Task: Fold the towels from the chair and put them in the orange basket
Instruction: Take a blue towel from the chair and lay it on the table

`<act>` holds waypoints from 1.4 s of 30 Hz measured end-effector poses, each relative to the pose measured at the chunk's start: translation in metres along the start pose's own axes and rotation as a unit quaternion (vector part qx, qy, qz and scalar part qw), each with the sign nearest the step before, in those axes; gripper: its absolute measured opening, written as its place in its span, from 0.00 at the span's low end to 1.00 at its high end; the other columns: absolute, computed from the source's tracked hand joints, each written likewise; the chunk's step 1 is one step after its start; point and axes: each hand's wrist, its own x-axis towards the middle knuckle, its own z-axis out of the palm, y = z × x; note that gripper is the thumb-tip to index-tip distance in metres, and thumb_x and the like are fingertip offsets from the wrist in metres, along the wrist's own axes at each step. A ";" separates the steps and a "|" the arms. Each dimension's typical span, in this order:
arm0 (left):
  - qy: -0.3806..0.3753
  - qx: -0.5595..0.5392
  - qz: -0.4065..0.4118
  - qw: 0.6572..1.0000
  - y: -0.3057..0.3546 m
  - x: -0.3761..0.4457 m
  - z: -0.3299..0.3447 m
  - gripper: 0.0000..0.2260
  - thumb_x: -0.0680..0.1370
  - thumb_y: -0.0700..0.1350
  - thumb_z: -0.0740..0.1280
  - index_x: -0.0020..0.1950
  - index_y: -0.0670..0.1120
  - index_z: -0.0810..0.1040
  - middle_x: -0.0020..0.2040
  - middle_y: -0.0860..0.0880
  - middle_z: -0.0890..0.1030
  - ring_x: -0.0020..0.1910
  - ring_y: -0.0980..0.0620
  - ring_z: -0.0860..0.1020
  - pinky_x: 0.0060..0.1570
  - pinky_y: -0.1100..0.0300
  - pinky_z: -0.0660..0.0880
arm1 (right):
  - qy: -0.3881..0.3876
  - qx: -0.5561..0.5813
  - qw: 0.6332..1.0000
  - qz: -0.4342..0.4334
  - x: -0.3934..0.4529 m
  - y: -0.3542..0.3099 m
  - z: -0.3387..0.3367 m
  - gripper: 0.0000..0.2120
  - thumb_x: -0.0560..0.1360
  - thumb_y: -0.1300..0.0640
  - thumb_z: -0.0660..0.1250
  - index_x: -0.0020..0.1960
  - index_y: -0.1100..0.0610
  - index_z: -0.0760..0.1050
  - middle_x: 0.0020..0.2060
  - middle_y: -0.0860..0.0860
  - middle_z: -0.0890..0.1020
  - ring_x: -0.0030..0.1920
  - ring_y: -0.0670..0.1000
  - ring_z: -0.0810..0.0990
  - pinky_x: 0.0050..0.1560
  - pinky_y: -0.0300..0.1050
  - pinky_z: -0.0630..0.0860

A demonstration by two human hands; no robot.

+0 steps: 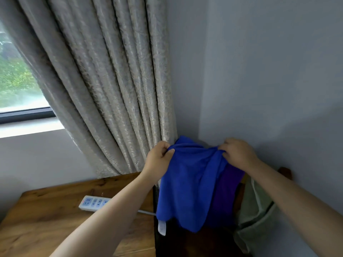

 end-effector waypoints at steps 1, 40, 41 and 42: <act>0.004 -0.010 -0.007 1.000 0.000 0.000 -0.003 0.11 0.80 0.40 0.60 0.37 0.50 0.68 0.34 0.50 0.73 0.33 0.54 0.69 0.31 0.65 0.66 | 0.038 0.001 0.999 -0.005 0.001 0.000 -0.009 0.09 0.65 0.67 0.64 0.35 0.60 0.83 0.27 0.57 0.78 0.29 0.56 0.79 0.25 0.39 0.68; 0.145 0.057 -0.011 0.988 -0.095 -0.211 -0.269 0.03 0.78 0.39 0.62 0.44 0.44 0.72 0.35 0.52 0.73 0.42 0.49 0.71 0.36 0.63 0.67 | 0.033 0.253 0.965 0.059 -0.079 -0.371 -0.081 0.06 0.74 0.67 0.59 0.48 0.65 0.75 0.26 0.46 0.69 0.33 0.52 0.70 0.38 0.43 0.66; 0.164 0.061 -0.017 0.984 -0.103 -0.216 -0.281 0.02 0.78 0.39 0.62 0.45 0.44 0.72 0.35 0.53 0.72 0.42 0.49 0.72 0.35 0.64 0.67 | 0.028 0.254 0.965 0.060 -0.074 -0.384 -0.075 0.07 0.74 0.67 0.59 0.48 0.65 0.75 0.26 0.47 0.70 0.36 0.53 0.70 0.39 0.43 0.66; 0.184 0.059 -0.019 0.981 -0.108 -0.220 -0.290 0.02 0.78 0.39 0.62 0.45 0.44 0.71 0.34 0.54 0.72 0.42 0.49 0.71 0.35 0.64 0.67 | 0.036 0.260 0.962 0.069 -0.071 -0.391 -0.070 0.07 0.74 0.67 0.59 0.48 0.65 0.75 0.27 0.49 0.71 0.37 0.54 0.71 0.39 0.43 0.66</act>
